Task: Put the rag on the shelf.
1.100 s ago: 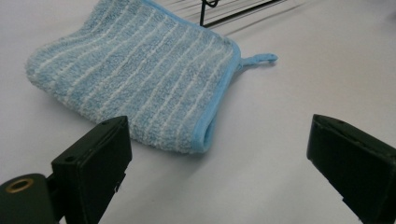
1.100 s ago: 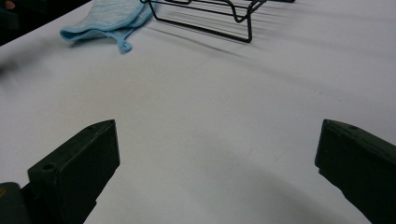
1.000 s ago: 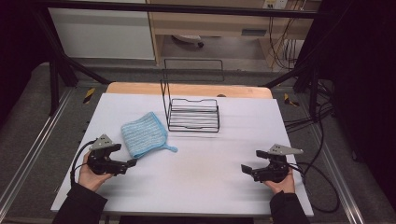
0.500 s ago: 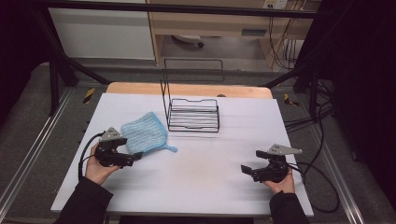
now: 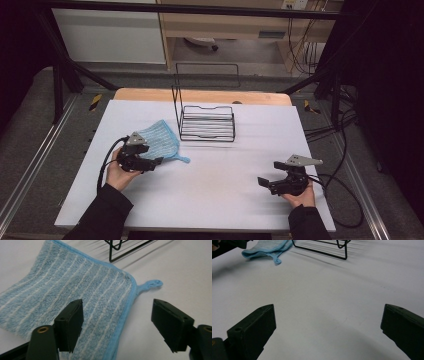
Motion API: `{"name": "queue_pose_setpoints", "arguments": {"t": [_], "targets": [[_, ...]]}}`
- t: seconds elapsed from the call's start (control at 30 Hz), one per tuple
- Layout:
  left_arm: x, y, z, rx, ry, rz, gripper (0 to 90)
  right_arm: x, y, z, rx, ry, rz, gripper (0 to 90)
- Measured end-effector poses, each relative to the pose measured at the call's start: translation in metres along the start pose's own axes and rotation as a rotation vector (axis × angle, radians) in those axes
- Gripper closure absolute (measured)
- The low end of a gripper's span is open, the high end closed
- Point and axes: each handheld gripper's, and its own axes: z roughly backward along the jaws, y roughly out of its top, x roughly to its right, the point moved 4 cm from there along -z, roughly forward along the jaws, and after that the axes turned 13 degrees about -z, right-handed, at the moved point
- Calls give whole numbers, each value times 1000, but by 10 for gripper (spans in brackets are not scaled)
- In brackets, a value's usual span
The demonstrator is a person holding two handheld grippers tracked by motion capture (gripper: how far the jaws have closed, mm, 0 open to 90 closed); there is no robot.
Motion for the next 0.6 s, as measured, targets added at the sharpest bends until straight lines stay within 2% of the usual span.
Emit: {"name": "queue_pose_setpoints", "arguments": {"t": [0.17,0.2,0.33,0.53,0.6], "targets": [[1,0,-15,-27,-5,-1,382,0,0,0,-6,-2,-4,6],[1,-2,-19,-46,1,-13,397,0,0,0,-7,-2,-2,6],[1,-5,-26,-65,9,-16,447,0,0,-1,-9,-3,0,6],[-1,-7,-30,-71,17,-19,502,0,-1,-1,-11,-1,2,6],[-2,-8,-31,-77,26,-22,563,0,0,-1,-11,0,2,7]]}}
